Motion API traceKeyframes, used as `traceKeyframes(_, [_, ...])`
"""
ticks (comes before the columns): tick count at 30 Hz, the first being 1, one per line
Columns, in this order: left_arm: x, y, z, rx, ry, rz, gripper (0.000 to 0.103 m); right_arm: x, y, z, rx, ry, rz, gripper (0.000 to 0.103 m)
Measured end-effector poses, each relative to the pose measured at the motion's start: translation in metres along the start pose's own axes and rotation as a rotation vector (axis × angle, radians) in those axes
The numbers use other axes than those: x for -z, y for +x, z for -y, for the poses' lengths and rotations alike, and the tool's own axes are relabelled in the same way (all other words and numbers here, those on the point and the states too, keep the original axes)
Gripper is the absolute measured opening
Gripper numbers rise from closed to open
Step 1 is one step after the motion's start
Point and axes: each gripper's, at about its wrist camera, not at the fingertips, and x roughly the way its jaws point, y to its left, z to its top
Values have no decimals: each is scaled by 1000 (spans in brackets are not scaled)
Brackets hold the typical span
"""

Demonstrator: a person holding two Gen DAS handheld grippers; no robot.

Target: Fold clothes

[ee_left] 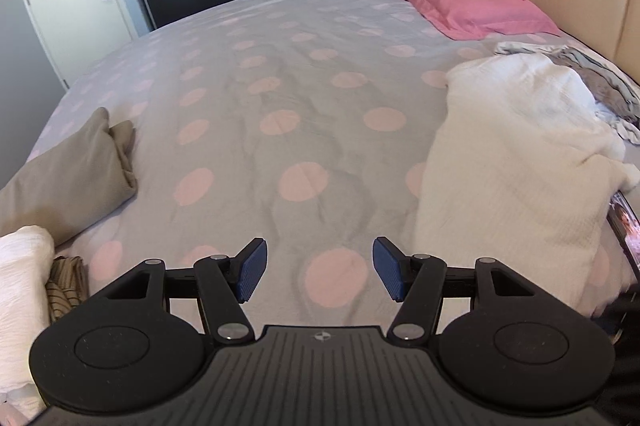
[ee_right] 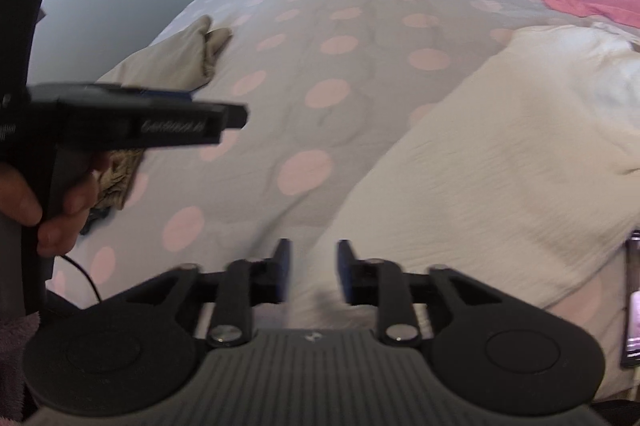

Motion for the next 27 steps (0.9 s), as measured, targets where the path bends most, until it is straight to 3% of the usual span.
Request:
traceKeyframes(4, [0, 14, 11, 59, 21, -22, 59, -10, -2, 44, 120, 23, 1, 42])
traceKeyframes(11, [0, 52, 29, 108, 45, -87, 61, -26, 5, 151, 364, 186, -40, 47])
traceKeyframes(15, [2, 79, 40, 155, 46, -154, 62, -42, 10, 212, 447, 328, -75, 72])
traceKeyframes(16, [4, 85, 42, 162, 45, -171, 62, -46, 15, 223, 464, 348, -79, 74])
traceKeyframes(24, [16, 119, 57, 161, 52, -270, 61, -61, 65, 274, 532, 444, -139, 73])
traceKeyframes(26, [19, 127, 60, 161, 54, -294, 58, -56, 73, 277, 540, 469, -155, 61])
traceKeyframes(27, [21, 131, 62, 160, 54, -306, 51, -55, 77, 278, 546, 474, -163, 41])
